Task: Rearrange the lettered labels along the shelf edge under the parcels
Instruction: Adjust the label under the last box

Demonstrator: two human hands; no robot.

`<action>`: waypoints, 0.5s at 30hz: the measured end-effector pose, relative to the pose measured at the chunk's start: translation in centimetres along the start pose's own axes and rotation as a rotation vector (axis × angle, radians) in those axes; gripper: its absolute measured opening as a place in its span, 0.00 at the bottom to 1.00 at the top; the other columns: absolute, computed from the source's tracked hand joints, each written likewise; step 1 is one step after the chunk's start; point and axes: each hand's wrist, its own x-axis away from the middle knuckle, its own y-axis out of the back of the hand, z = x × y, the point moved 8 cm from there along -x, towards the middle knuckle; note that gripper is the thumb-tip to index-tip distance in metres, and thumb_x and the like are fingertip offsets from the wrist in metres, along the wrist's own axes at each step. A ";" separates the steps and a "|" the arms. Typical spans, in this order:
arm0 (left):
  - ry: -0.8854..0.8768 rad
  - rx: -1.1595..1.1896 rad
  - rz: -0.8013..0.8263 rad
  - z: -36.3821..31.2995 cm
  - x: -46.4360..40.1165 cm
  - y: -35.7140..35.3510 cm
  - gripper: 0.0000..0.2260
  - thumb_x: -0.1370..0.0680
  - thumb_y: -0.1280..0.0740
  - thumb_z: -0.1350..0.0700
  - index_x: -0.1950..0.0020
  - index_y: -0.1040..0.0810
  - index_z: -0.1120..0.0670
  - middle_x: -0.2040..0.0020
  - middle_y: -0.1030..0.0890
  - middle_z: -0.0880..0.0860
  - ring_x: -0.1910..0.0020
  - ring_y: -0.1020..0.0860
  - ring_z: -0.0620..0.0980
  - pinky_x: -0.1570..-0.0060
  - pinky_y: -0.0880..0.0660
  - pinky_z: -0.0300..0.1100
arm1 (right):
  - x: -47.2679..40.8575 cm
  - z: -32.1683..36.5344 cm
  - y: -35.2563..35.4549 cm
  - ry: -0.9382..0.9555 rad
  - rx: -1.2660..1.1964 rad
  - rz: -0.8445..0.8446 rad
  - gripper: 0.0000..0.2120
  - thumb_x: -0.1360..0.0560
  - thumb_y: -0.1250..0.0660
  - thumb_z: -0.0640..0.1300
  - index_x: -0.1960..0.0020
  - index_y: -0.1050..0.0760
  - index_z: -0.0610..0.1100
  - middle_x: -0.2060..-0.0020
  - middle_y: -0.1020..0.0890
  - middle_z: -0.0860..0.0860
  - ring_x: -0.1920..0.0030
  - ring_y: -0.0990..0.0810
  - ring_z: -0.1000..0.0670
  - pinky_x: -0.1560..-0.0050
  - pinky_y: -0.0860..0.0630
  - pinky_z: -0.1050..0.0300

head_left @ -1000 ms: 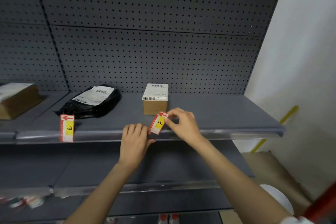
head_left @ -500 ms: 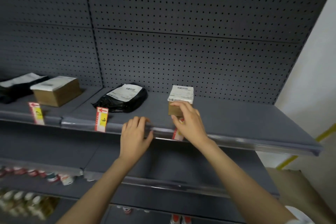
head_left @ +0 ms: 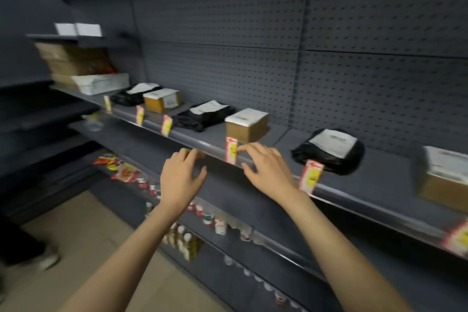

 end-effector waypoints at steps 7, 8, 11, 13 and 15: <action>0.101 -0.186 -0.013 18.3 -1.8 6.8 0.10 0.30 0.31 0.56 0.50 0.24 0.52 0.54 0.21 0.53 0.55 0.24 0.56 0.58 0.29 0.48 | -11.2 12.2 -11.3 0.086 -0.156 0.011 0.15 0.23 0.38 0.45 0.37 0.31 0.50 0.40 0.24 0.52 0.38 0.27 0.49 0.38 0.33 0.51; 0.117 -0.194 -0.016 20.2 -2.1 7.1 0.10 0.30 0.31 0.56 0.50 0.24 0.52 0.55 0.21 0.53 0.55 0.24 0.56 0.58 0.29 0.48 | -12.5 13.1 -12.7 0.088 -0.165 0.018 0.15 0.24 0.38 0.45 0.37 0.31 0.50 0.40 0.24 0.52 0.38 0.26 0.49 0.38 0.32 0.51; 0.142 -0.202 -0.021 24.9 -3.3 7.0 0.10 0.30 0.30 0.55 0.50 0.24 0.52 0.55 0.21 0.53 0.56 0.24 0.55 0.59 0.29 0.47 | -16.1 15.0 -16.3 0.094 -0.151 0.061 0.15 0.24 0.37 0.45 0.37 0.31 0.50 0.40 0.24 0.52 0.39 0.26 0.49 0.38 0.32 0.51; 0.162 -0.190 -0.024 27.5 -4.3 6.2 0.10 0.30 0.30 0.54 0.50 0.25 0.51 0.55 0.21 0.53 0.56 0.24 0.55 0.59 0.29 0.48 | -18.3 15.5 -18.6 0.101 -0.141 0.088 0.15 0.24 0.38 0.45 0.37 0.31 0.50 0.39 0.24 0.53 0.38 0.27 0.50 0.36 0.33 0.52; 0.177 -0.170 -0.025 29.9 -5.4 5.1 0.10 0.30 0.31 0.54 0.50 0.25 0.51 0.55 0.21 0.52 0.55 0.24 0.54 0.58 0.28 0.47 | -20.6 15.6 -20.7 0.104 -0.136 0.105 0.15 0.23 0.38 0.45 0.37 0.31 0.50 0.39 0.24 0.53 0.38 0.27 0.51 0.35 0.34 0.53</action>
